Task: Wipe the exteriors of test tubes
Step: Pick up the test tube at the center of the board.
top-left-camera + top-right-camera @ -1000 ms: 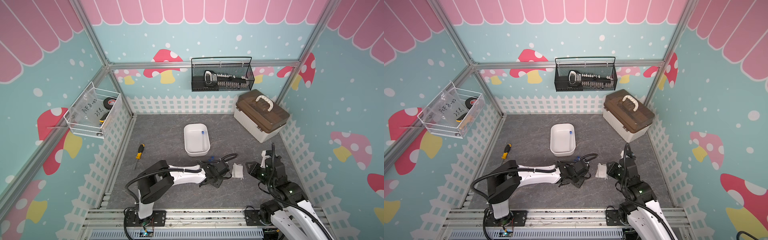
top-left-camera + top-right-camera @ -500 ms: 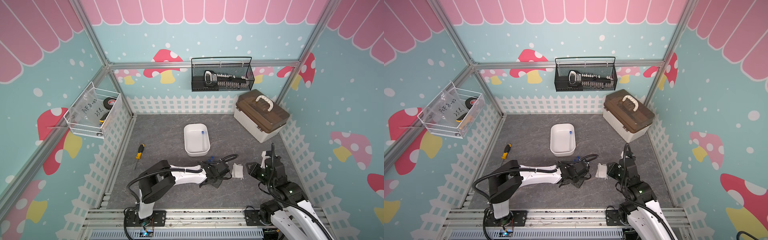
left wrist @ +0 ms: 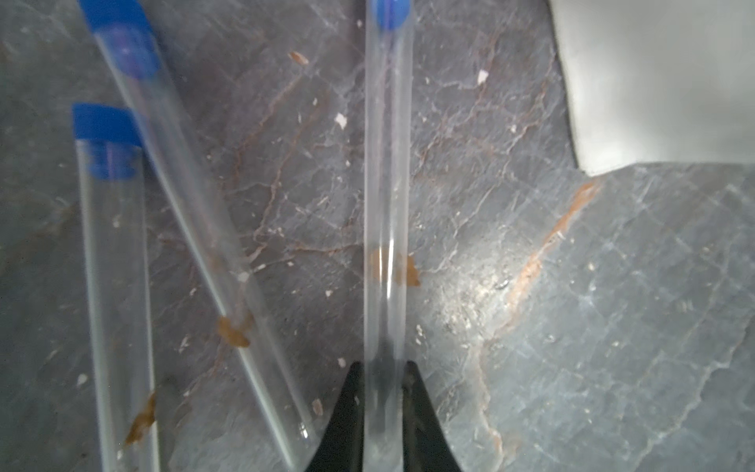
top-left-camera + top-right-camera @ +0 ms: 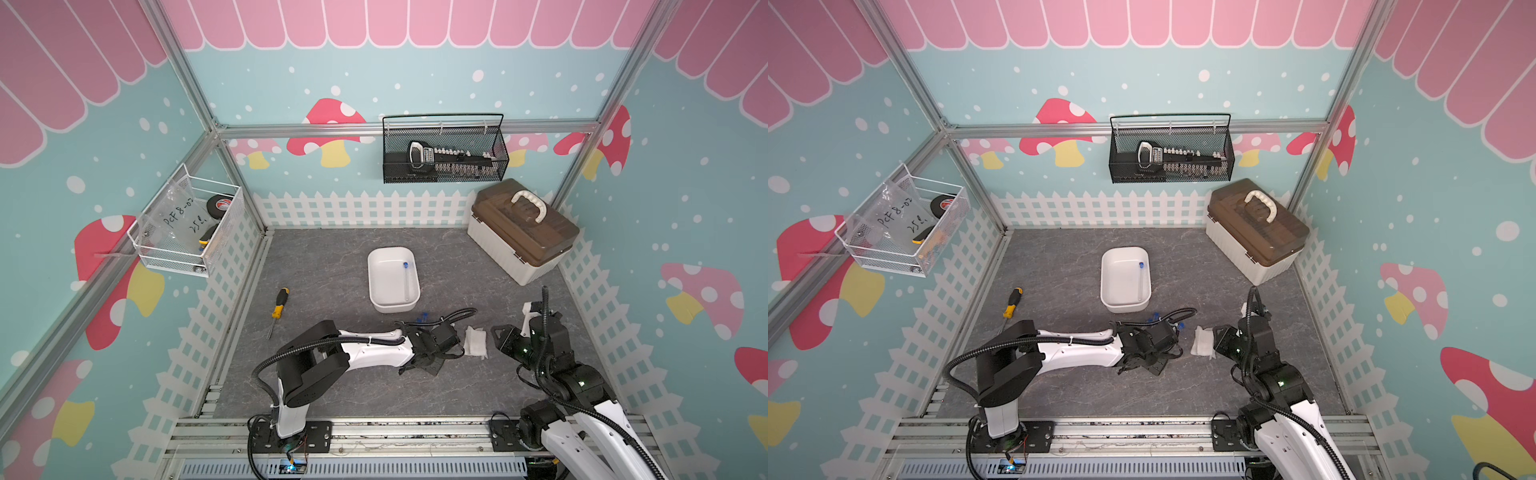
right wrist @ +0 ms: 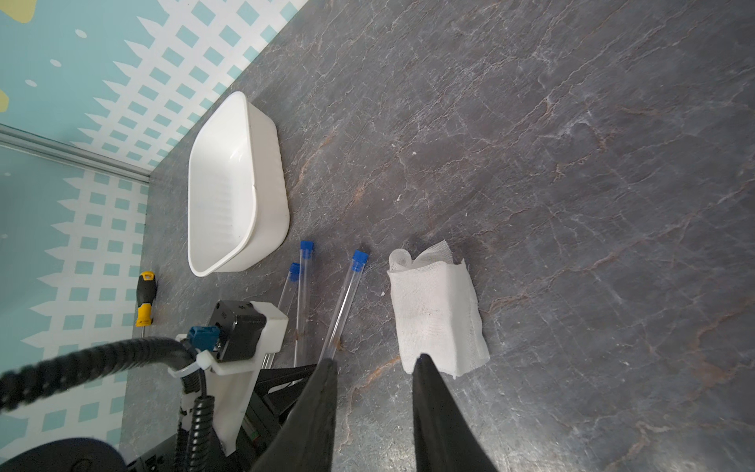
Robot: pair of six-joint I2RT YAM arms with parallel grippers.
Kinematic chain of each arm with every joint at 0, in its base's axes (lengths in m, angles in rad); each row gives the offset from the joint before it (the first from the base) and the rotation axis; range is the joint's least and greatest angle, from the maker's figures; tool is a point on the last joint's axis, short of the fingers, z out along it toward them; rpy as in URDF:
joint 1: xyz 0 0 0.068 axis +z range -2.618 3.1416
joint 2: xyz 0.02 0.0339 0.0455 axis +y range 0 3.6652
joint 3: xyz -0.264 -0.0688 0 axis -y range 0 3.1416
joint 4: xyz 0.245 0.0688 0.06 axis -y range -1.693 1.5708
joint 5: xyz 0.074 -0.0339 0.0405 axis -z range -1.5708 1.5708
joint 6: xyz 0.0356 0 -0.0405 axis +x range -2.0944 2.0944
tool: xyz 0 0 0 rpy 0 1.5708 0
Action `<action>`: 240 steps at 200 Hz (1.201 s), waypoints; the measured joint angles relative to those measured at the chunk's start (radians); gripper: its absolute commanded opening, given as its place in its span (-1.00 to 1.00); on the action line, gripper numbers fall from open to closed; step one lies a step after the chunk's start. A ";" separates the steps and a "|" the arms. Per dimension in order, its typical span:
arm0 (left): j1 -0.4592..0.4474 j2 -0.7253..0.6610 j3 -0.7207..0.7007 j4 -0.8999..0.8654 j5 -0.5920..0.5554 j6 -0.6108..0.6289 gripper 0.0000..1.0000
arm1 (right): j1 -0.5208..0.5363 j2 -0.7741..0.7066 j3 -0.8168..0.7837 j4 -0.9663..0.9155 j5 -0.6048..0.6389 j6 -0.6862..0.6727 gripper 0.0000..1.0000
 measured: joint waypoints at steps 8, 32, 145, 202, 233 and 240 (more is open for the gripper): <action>0.003 -0.017 0.000 0.000 0.000 -0.003 -0.74 | 0.000 0.004 0.002 0.006 -0.013 -0.006 -0.37; 0.016 -0.090 -0.003 0.024 0.008 -0.019 -0.74 | 0.000 0.026 0.006 0.035 -0.060 -0.024 -0.37; 0.162 -0.453 -0.354 0.446 0.326 -0.134 -0.72 | 0.000 0.134 -0.027 0.438 -0.457 -0.089 -0.26; 0.207 -0.523 -0.454 0.639 0.488 -0.183 -0.70 | 0.000 0.243 -0.024 0.558 -0.610 -0.140 -0.19; 0.212 -0.525 -0.468 0.704 0.546 -0.202 -0.70 | 0.000 0.295 -0.023 0.629 -0.660 -0.141 -0.19; 0.212 -0.525 -0.470 0.718 0.555 -0.206 -0.70 | 0.000 0.303 -0.023 0.639 -0.664 -0.142 -0.19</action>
